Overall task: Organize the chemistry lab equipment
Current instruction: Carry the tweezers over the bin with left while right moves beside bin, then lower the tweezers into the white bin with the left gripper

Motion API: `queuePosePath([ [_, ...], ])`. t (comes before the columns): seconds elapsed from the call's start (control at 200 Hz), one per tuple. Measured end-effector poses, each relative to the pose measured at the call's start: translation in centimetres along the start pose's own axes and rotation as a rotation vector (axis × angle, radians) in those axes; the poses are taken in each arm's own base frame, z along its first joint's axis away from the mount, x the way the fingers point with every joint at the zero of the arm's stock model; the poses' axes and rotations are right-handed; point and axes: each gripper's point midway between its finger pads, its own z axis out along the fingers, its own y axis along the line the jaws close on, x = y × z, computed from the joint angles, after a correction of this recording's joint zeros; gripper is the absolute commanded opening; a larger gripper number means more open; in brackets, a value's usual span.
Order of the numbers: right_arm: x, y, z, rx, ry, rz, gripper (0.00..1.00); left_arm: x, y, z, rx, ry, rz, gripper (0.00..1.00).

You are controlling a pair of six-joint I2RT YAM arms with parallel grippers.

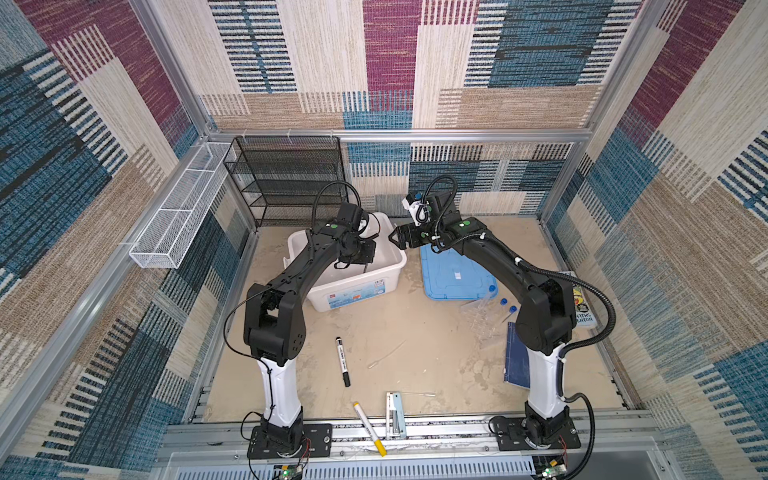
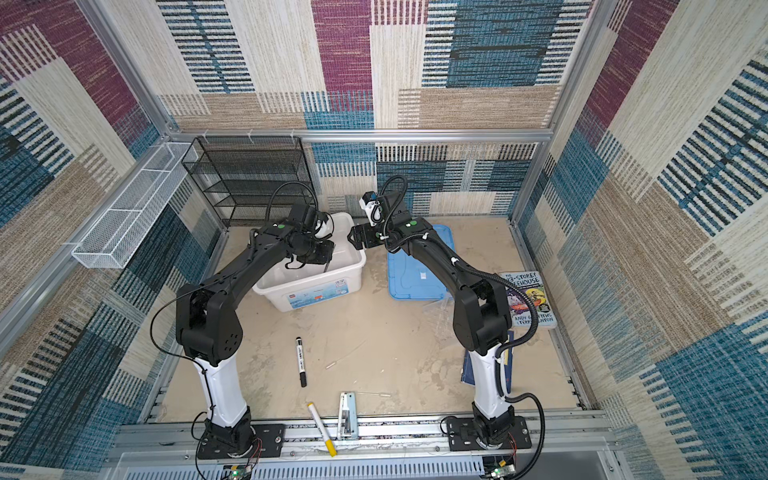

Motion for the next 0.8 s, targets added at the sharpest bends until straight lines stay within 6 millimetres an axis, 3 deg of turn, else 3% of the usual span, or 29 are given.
queuePosePath([
  [0.29,1.0,2.3,0.0,-0.019,0.024,0.000,0.90,3.4,-0.3,-1.1,0.026,0.066,-0.002,0.00],
  [0.386,0.7,2.3,-0.7,-0.001,0.004,0.000,0.90,2.4,-0.1,-1.7,0.006,0.048,0.013,0.00],
  [0.456,0.2,2.1,-1.2,0.020,-0.018,0.000,0.90,0.5,-0.1,-2.1,0.005,0.012,0.032,0.00],
  [0.601,-0.6,1.9,-1.9,0.041,-0.055,-0.004,0.90,-2.8,1.3,-1.0,-0.030,-0.027,0.019,0.00],
  [0.696,-0.8,1.9,-2.3,0.046,-0.069,-0.008,0.90,-3.0,2.1,0.4,-0.049,-0.007,0.009,0.00],
  [0.801,-0.6,1.7,-3.1,0.065,-0.081,-0.011,0.90,-1.9,2.8,1.9,-0.082,0.041,0.004,0.00],
])
